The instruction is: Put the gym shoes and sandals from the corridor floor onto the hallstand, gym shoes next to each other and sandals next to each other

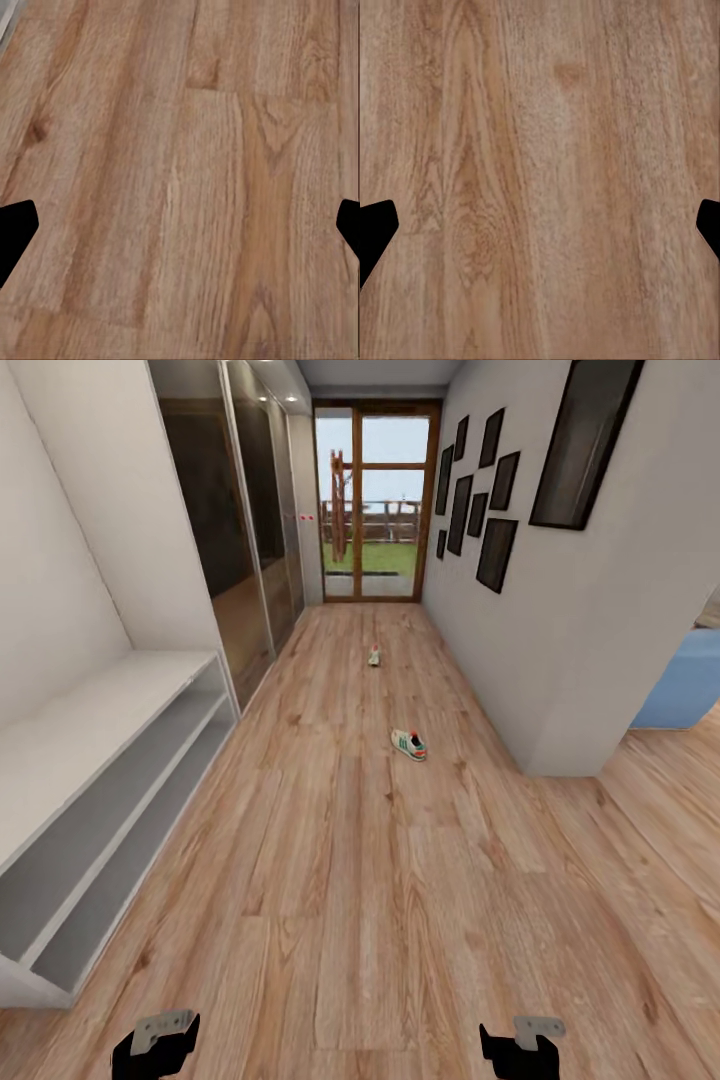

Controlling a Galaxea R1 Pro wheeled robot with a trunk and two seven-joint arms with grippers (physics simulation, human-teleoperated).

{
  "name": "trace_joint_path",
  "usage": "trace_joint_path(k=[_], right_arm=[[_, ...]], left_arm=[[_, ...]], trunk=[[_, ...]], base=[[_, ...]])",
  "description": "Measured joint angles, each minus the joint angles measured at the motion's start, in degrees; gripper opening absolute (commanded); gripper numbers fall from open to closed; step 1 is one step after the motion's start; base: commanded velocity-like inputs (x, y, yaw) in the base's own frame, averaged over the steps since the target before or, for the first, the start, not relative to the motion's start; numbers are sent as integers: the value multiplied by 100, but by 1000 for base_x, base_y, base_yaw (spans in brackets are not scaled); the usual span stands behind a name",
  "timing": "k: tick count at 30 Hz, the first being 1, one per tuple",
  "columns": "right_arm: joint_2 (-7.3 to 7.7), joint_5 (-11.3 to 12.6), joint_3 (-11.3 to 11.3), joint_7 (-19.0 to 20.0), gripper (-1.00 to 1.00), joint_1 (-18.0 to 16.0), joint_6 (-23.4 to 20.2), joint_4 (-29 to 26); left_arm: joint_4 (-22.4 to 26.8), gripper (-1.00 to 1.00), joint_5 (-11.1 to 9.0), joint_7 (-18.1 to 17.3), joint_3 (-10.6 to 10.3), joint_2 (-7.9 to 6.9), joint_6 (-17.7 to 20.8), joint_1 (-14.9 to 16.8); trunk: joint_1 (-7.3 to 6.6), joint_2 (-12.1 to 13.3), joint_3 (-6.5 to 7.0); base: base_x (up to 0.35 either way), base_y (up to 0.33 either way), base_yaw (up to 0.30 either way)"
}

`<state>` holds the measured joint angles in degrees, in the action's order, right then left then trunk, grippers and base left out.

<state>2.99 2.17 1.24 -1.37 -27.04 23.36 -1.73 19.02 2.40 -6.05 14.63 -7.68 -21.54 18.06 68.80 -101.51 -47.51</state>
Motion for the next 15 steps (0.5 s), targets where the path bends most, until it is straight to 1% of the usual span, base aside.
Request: trace_joint_path(k=[15], right_arm=[[0,-1,0,2,100,0,0,-7]], left_arm=[[0,100,-1,0,0,0,-2,0]], trunk=[[0,0,0]], base=[[323,-150,0]])
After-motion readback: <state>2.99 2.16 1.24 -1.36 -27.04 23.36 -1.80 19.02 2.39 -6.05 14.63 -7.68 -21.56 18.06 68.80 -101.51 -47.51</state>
